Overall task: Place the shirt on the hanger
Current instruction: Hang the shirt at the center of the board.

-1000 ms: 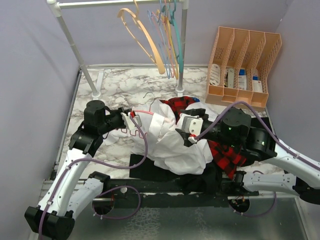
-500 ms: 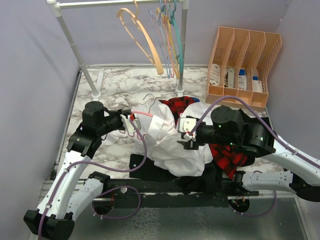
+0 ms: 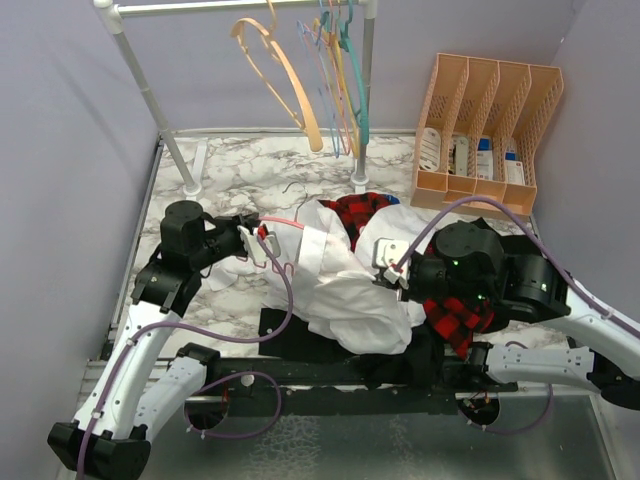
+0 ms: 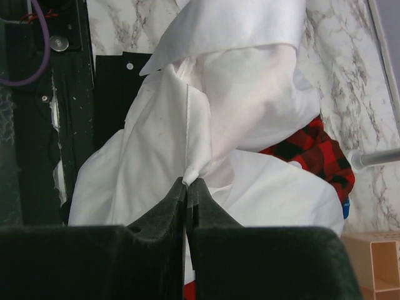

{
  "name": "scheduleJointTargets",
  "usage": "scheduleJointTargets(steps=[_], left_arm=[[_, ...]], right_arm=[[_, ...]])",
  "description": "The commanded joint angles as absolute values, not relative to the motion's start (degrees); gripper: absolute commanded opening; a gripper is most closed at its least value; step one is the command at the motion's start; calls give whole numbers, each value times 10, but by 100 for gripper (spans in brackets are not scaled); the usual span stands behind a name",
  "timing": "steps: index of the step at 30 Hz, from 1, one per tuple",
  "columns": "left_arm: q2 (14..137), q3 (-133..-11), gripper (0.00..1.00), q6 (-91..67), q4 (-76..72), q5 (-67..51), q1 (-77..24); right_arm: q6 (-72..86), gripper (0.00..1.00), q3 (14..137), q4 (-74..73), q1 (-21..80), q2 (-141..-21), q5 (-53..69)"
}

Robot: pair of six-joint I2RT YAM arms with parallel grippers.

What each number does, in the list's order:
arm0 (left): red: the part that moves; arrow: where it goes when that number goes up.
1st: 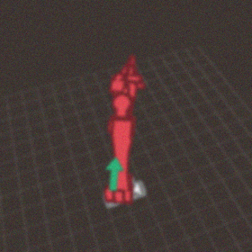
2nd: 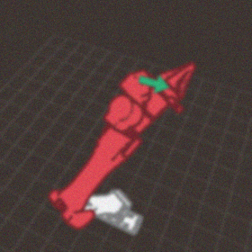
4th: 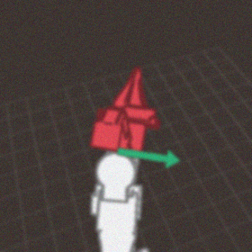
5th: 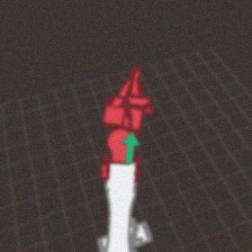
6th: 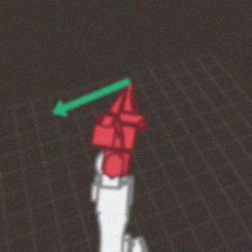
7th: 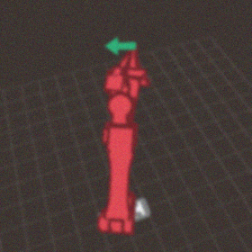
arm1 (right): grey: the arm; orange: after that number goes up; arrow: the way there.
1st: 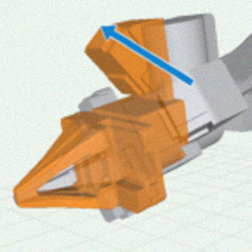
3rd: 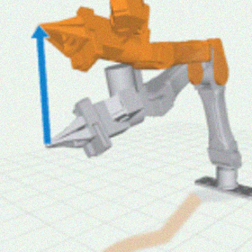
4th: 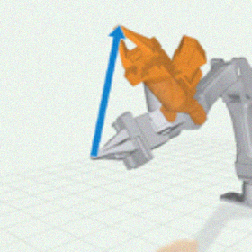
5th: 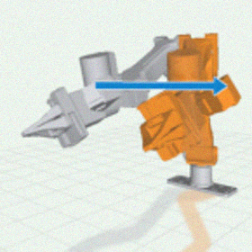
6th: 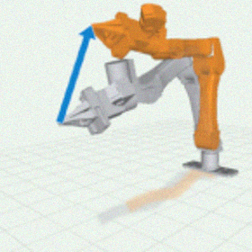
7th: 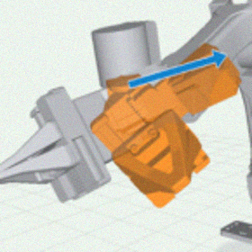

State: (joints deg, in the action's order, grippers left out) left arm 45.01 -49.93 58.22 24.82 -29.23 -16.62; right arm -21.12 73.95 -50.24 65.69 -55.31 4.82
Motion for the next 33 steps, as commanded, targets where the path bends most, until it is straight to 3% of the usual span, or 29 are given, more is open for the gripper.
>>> scheduleJointTargets(steps=[1,10,14,18,20,23,24,33], left_arm=[[444,-529,0,584,203,-293,-160],[459,-553,0,579,183,-292,-147],[465,-559,0,578,180,-282,-140],[472,-569,0,570,181,-279,-135],[475,-572,0,564,185,-286,-134],[480,-575,0,561,188,-290,-131],[481,-573,0,562,192,-291,-130],[491,-570,0,574,209,-288,-122]], right_arm=[[-148,1,719,-553,661,-514,14],[-125,2,677,-560,660,-471,-3],[-116,14,661,-565,661,-455,-13],[-115,43,645,-554,661,-437,-16],[-129,48,646,-541,660,-433,-21],[-163,75,681,-500,660,-441,-35],[-175,80,699,-480,661,-450,-37],[-376,84,788,-337,661,-632,-60]])
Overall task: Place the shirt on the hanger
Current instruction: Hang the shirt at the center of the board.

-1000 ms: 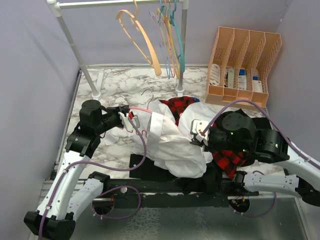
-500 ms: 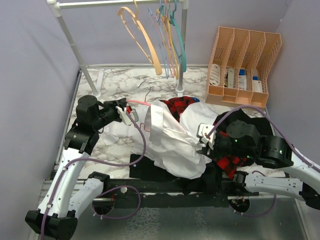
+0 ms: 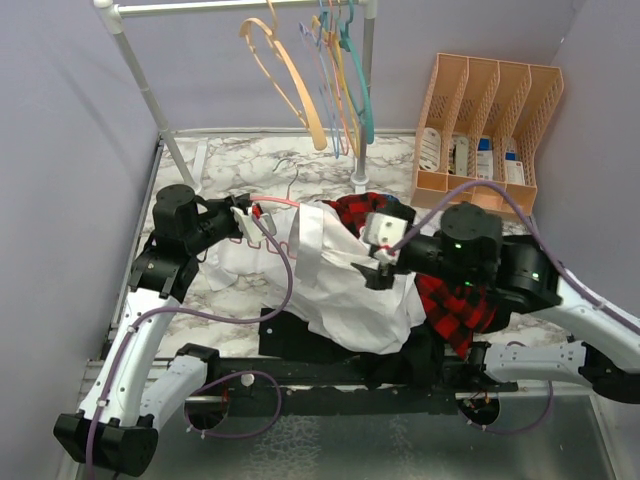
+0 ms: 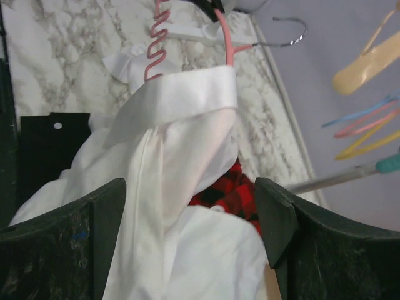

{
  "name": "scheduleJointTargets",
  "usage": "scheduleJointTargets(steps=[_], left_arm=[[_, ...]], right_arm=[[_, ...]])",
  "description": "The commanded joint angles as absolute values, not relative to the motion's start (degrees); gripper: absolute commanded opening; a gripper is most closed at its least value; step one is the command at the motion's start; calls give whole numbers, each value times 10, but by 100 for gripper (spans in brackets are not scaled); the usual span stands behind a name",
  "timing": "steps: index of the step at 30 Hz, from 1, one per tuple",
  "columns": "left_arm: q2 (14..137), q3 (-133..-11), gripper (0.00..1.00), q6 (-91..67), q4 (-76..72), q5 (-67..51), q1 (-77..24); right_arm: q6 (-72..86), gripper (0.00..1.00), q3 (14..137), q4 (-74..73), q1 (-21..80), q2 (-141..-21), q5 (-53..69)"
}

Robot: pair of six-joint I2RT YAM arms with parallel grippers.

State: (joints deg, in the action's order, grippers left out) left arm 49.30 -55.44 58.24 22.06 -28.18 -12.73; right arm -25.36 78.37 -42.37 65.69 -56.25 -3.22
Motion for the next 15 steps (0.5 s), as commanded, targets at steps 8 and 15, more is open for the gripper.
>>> scheduleJointTargets(steps=[8,15], left_arm=[[502,-569,0,573,209,-244,-120],[507,-563,0,565,214,-233,-119]], right_arm=[[-450,79,703,-203,670,-657,-38],[-461,67,675,-189,700,-666,-58]])
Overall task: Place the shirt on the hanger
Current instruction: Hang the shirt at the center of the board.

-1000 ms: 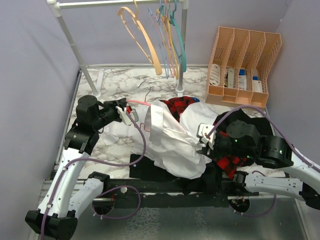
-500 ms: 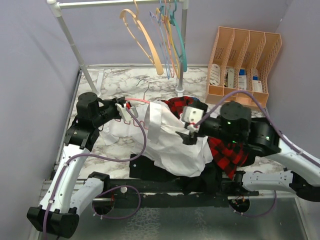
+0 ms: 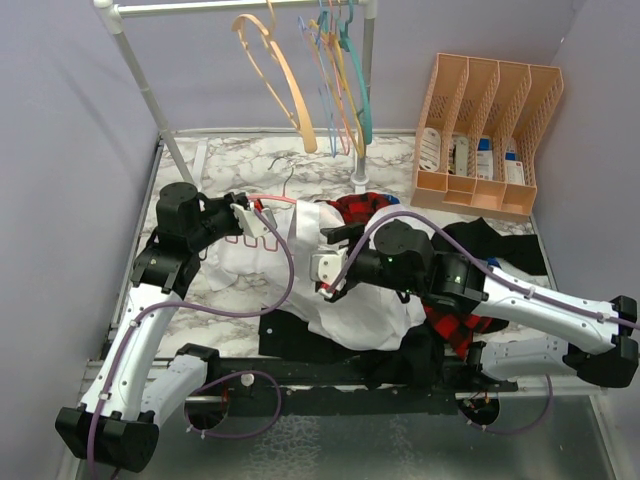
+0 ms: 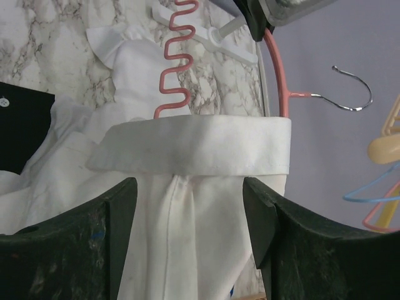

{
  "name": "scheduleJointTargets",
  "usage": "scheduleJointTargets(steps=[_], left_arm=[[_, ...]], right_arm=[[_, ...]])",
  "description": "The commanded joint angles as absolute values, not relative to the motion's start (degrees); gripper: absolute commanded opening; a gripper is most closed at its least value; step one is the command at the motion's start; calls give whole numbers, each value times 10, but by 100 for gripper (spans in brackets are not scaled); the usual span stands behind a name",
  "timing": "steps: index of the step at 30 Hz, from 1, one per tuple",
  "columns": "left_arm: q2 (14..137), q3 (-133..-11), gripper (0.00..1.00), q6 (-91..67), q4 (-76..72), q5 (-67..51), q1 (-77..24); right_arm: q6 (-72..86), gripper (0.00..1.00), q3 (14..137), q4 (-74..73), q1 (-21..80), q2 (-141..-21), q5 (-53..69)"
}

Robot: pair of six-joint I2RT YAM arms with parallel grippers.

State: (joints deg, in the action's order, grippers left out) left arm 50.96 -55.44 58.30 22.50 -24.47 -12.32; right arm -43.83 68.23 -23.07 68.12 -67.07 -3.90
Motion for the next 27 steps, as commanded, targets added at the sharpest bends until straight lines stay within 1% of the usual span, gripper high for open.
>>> scheduleJointTargets(steps=[1,6,10,14,16,22,27], left_arm=[[507,-563,0,564,214,-231,-120],[506,-563,0,564,222,-223,-118],[502,-566,0,564,238,-227,-115],[500,-572,0,567,266,-240,-113],[499,-577,0,568,280,-246,-113],[498,-586,0,569,303,-249,-110],[499,-602,0,574,325,-251,-108]], right_arm=[[-463,67,674,-190,702,-668,-62],[-470,68,668,-199,709,-668,-60],[-497,65,646,-187,710,-672,-100],[-519,50,624,-153,711,-684,-152],[-526,46,617,-133,714,-688,-162],[-533,48,614,-134,718,-702,-156],[-529,53,615,-152,719,-705,-156]])
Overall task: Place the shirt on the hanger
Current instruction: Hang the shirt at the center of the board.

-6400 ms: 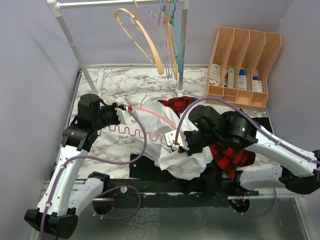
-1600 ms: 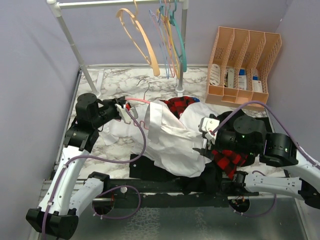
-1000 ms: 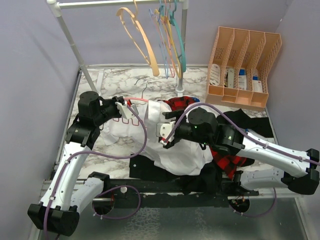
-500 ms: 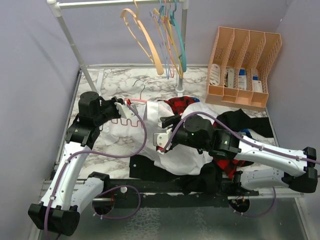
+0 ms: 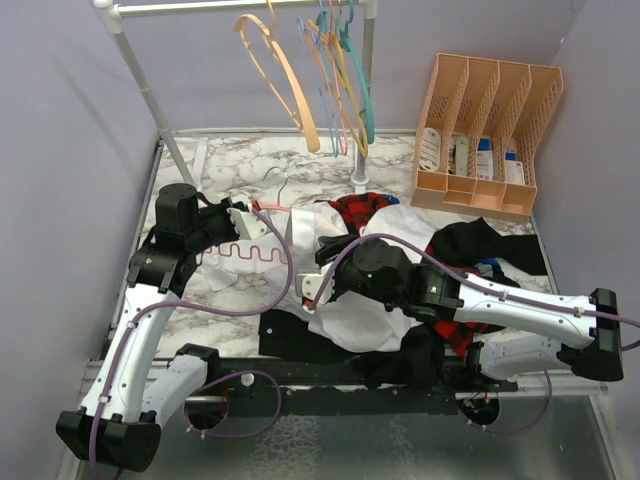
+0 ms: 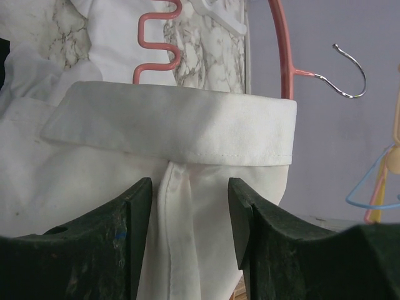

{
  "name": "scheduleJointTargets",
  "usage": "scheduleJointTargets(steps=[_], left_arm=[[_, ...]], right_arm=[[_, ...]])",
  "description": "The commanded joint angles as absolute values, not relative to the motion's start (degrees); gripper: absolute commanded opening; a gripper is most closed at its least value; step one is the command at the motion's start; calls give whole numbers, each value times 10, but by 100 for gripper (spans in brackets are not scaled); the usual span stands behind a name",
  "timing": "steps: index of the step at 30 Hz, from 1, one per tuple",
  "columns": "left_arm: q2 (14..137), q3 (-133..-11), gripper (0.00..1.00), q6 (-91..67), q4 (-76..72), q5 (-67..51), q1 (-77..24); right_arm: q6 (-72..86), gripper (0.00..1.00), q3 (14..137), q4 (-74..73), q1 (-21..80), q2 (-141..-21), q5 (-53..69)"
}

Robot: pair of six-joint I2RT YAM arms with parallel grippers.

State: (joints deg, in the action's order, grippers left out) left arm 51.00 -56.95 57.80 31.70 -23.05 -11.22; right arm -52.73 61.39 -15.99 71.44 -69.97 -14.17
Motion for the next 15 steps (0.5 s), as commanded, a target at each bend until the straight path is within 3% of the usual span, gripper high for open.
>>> scheduleJointTargets(steps=[1,4,10,15], left_arm=[[498,-604,0,576,329,-250,-107],[499,-605,0,584,333,-244,-107],[499,-613,0,586,338,-248,-105],[498,-613,0,586,343,-252,-105]], right_arm=[[-526,53,616,-156,719,-705,-155],[-520,49,622,-177,720,-707,-151],[-514,4,627,-192,720,-709,-152],[-534,1,625,-177,721,-708,-183]])
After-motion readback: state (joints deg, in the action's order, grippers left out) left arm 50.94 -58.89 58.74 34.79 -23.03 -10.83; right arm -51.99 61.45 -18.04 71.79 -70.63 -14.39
